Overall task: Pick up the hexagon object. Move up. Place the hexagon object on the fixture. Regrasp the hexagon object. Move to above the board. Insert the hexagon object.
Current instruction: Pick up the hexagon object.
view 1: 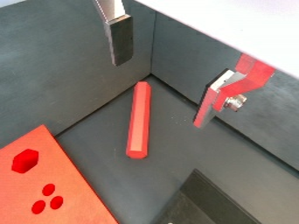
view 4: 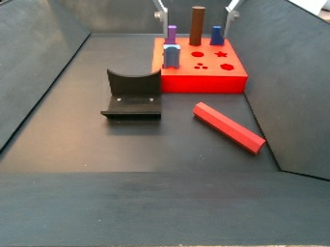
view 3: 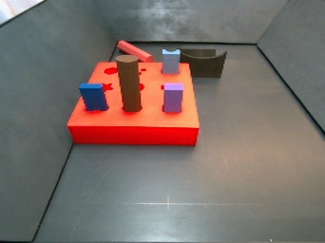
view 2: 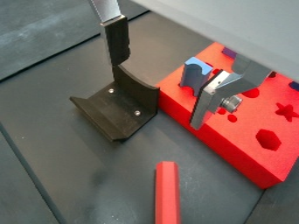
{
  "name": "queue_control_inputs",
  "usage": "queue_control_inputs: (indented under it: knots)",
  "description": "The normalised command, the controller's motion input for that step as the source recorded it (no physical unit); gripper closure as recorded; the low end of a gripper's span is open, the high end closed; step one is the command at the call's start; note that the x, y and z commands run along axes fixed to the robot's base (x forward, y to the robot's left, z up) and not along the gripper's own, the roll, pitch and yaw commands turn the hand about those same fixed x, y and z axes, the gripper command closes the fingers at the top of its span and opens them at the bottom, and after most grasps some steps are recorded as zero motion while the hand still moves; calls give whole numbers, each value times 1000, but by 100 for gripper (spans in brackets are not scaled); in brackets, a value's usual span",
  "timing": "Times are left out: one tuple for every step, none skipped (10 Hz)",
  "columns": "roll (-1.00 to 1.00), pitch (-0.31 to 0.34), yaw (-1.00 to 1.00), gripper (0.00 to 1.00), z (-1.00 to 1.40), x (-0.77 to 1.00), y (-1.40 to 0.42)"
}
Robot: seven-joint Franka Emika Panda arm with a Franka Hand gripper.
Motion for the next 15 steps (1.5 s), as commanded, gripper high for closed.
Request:
queue_control_inputs:
  knots:
    - [64, -187, 766, 0, -849, -183, 366]
    - [61, -160, 994, 0, -871, -186, 77]
    - [0, -33, 1000, 0, -794, -60, 0]
    - [0, 0, 1000, 0, -771, -3, 0]
    - [0, 0, 1000, 0, -771, 0, 0]
    - [0, 0, 1000, 0, -803, 0, 0]
    - [-90, 0, 551, 0, -909, -89, 429]
    - [-256, 0, 6, 0, -694, 0, 371]
    - [-294, 0, 0, 0, -629, 0, 377]
    - [-319, -7, 0, 0, -580, -129, 323]
    - [-206, -66, 354, 0, -629, -117, -6]
    - [-159, -101, 471, 0, -631, -171, -203]
    - [-73, -24, 486, 0, -600, -171, -337]
    - [-16, -171, 511, 0, -511, -234, -191]
    - [49, -149, 400, 0, -557, -169, -200]
